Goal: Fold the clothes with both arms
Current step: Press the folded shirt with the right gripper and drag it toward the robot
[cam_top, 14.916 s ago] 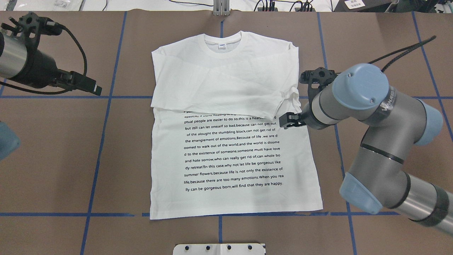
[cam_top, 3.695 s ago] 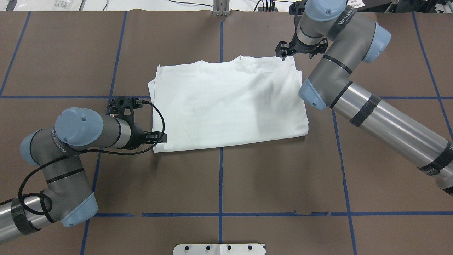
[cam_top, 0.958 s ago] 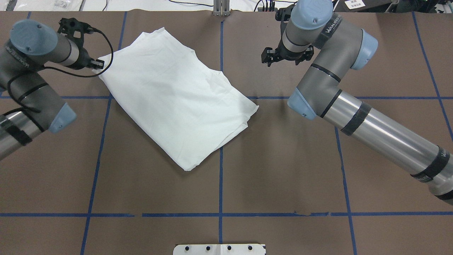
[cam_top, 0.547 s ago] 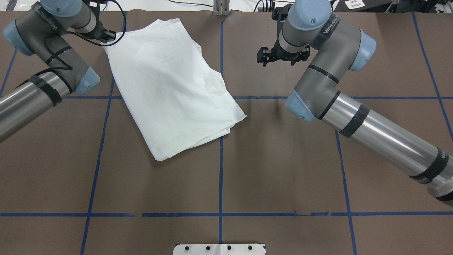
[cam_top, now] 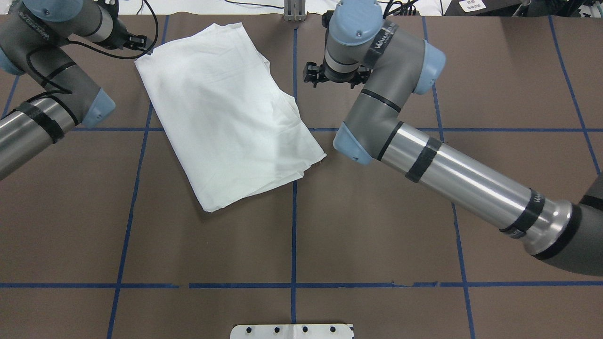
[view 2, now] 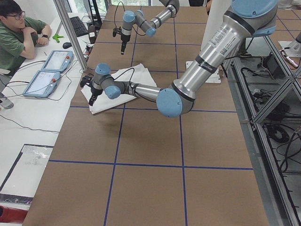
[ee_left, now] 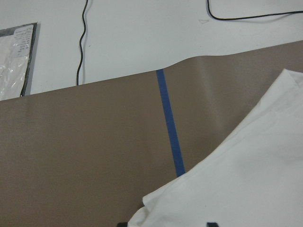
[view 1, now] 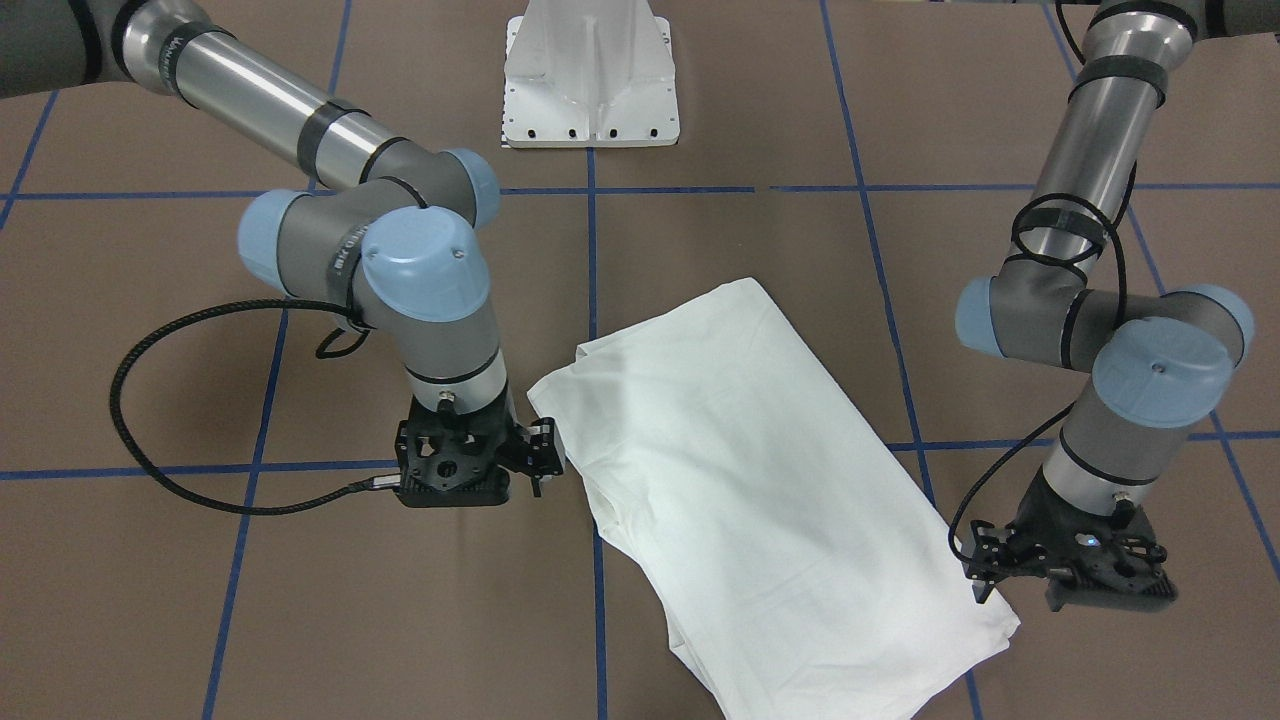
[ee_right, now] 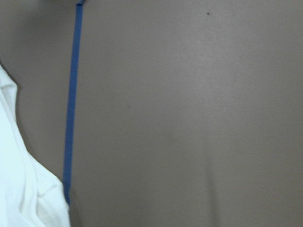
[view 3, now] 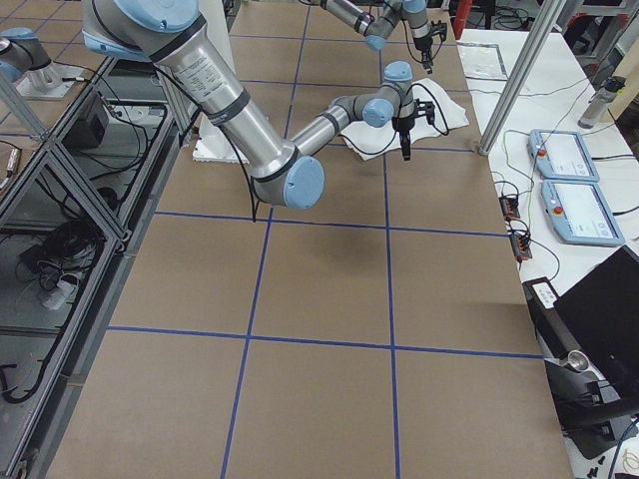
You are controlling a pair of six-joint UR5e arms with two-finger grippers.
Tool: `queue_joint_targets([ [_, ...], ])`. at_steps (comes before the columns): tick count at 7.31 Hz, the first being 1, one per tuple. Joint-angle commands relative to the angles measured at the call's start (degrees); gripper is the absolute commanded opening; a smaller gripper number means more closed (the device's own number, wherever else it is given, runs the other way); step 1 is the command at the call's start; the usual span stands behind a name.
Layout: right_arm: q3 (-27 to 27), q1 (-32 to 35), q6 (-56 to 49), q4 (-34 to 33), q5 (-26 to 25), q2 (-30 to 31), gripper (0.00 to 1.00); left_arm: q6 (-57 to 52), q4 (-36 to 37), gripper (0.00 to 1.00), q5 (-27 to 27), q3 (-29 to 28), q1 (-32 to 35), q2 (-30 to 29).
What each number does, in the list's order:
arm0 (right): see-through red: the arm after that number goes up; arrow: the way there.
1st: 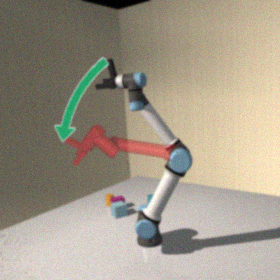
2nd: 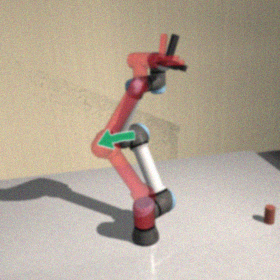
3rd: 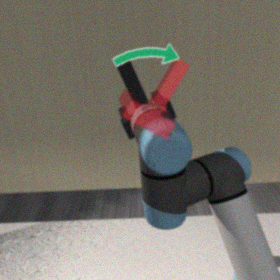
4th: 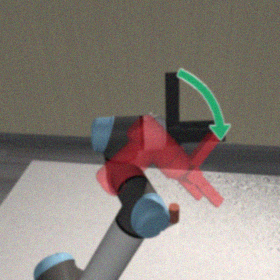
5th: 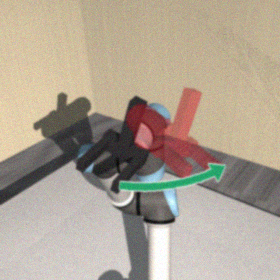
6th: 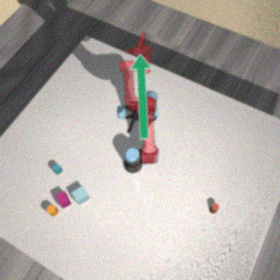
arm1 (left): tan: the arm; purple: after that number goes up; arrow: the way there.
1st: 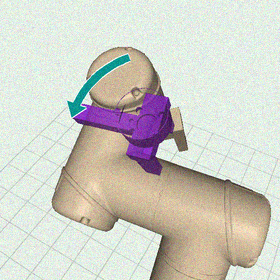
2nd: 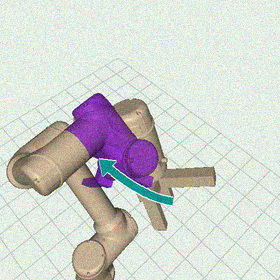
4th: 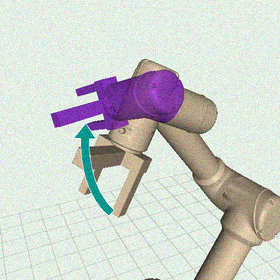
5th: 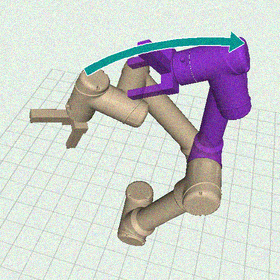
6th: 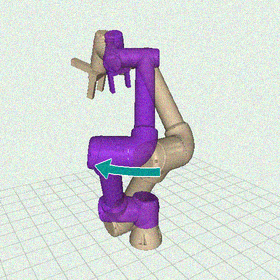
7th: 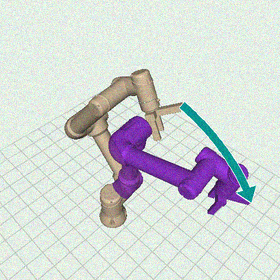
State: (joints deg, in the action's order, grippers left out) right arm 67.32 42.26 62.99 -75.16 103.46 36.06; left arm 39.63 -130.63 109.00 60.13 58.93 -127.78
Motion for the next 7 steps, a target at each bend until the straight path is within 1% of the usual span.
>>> queue_joint_targets([
  [1,-11.48,-2.61,4.05,10.42,-4.12,-5.73,0.99,0.44,-0.42,1.00,0.95,2.70,0.05,2.01],
  [2,-14.47,-3.58,4.50,12.56,-6.23,-7.48,0.97,0.53,-0.42,1.00,0.95,3.32,0.05,2.19],
  [3,-19.03,-4.63,5.03,19.45,-8.34,-8.71,0.96,0.53,-0.33,1.00,0.86,3.76,0.05,2.19],
  [4,-21.07,-5.51,5.04,22.48,-9.15,-8.99,0.95,0.53,-0.42,1.00,0.95,4.20,-0.04,2.97],
  [5,-21.70,-6.74,5.04,22.60,-10.98,-8.99,0.90,0.53,-0.42,1.00,0.95,4.55,-0.04,3.07],
  [6,-22.14,-7.10,5.04,22.60,-11.09,-8.90,0.86,0.53,-0.42,1.00,0.86,4.56,-0.04,3.07],
  [7,-22.15,-7.19,5.04,22.60,-11.09,-8.90,0.85,0.53,-0.42,1.00,0.95,4.56,-0.04,2.98],
])
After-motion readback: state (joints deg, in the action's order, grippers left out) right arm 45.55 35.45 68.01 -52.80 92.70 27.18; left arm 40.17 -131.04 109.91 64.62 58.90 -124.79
